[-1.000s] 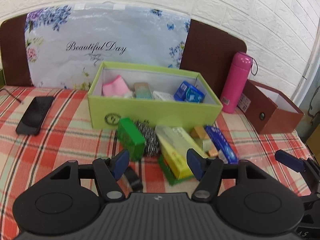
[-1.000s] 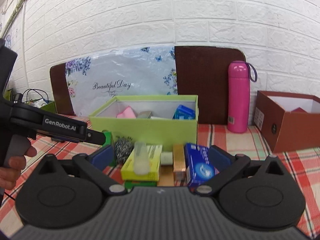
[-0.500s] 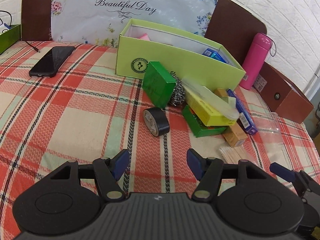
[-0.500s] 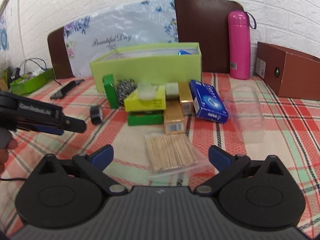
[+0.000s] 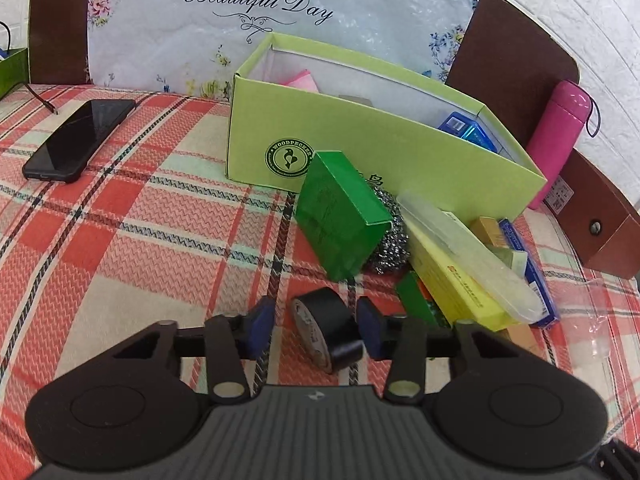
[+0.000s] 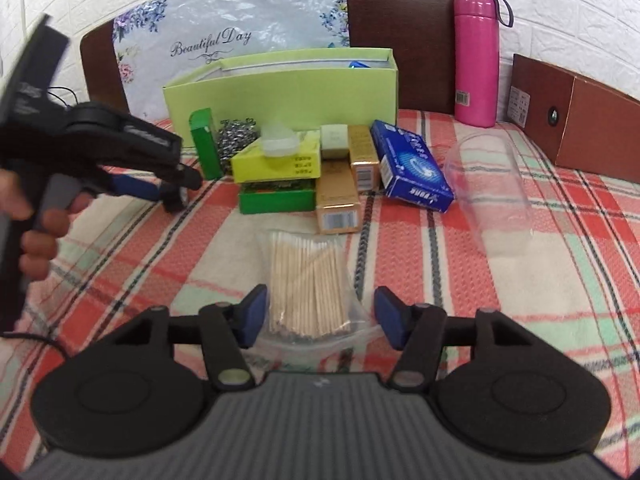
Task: Organize objects
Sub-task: 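Grasp the black tape roll with the left tool while the right tool grasps the toothpick bag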
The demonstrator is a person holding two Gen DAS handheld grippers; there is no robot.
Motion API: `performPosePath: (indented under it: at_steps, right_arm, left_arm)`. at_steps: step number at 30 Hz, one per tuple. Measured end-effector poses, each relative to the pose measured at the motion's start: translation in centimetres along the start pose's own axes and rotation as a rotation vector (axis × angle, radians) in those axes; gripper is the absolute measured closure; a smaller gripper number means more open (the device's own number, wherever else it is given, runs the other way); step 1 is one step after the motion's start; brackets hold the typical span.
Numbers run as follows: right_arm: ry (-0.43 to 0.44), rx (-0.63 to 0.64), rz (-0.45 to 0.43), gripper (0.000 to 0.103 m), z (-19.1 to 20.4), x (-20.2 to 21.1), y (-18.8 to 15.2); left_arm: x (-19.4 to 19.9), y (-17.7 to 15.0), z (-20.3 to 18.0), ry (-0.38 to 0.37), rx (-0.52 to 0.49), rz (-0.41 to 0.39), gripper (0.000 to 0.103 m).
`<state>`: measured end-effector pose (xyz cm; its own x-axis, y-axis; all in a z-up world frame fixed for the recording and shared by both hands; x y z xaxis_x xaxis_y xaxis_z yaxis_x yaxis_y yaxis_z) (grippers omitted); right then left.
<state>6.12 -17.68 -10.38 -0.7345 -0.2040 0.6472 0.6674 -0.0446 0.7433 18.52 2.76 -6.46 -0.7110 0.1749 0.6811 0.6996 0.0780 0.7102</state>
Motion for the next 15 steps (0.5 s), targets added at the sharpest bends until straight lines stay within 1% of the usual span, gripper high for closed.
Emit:
performPosePath:
  at_steps: [1, 2, 3, 7, 9, 10, 11, 13, 14, 15]
  right_arm:
    - [0.015, -0.002, 0.01, 0.047, 0.3, 0.3, -0.1]
    - [0.03, -0.001, 0.02, 0.047, 0.5, 0.5, -0.3]
    - [0.049, -0.002, 0.033, 0.047, 0.9, 0.7, -0.5]
    - [0.141, 0.055, 0.073, 0.041, 2.8, 1.3, -1.0]
    - [0.147, 0.092, 0.065, 0.034, 3.5, 1.6, -1.0]
    - [0.14, 0.114, 0.06, 0.028, 3.8, 1.6, -1.1]
    - [0.133, 0.133, 0.058, 0.027, 4.0, 1.6, -1.1]
    - [0.133, 0.16, 0.054, 0.027, 4.3, 1.5, -1.1]
    - [0.135, 0.165, 0.055, 0.027, 4.4, 1.4, -1.1]
    - [0.138, 0.173, 0.057, 0.027, 4.4, 1.2, -1.0]
  left_arm:
    - [0.1, 0.0, 0.1, -0.006, -0.014, 0.002, 0.07]
    - [0.2, -0.1, 0.2, -0.017, -0.027, 0.008, 0.079]
    - [0.4, -0.3, 0.4, -0.03, -0.038, 0.016, 0.085]
    - [2.3, -2.0, 0.3, -0.086, -0.137, 0.049, 0.085]
    - [3.5, -3.2, 0.1, -0.102, -0.182, 0.065, 0.085]
    - [4.3, -3.8, -0.1, -0.102, -0.202, 0.068, 0.085]
    - [5.0, -4.4, -0.2, -0.097, -0.214, 0.06, 0.084]
    - [5.9, -5.1, -0.3, -0.078, -0.225, 0.037, 0.079]
    - [6.1, -5.3, -0.2, -0.075, -0.223, 0.033, 0.073]
    - [6.1, -5.4, -0.1, -0.081, -0.215, 0.032, 0.07]
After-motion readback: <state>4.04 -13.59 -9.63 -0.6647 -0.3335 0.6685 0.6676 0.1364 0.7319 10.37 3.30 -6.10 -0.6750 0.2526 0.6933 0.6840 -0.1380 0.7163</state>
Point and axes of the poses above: each gripper's, at about its wrist camera, not at the fingertips, and x roughly against the way its jaws point, z to its left, y to its top, the point moved 1 cm from there along -x, roughly the way its jaws point, and after that the axes turned 6 degrees about -x, right-handed, at the moved point
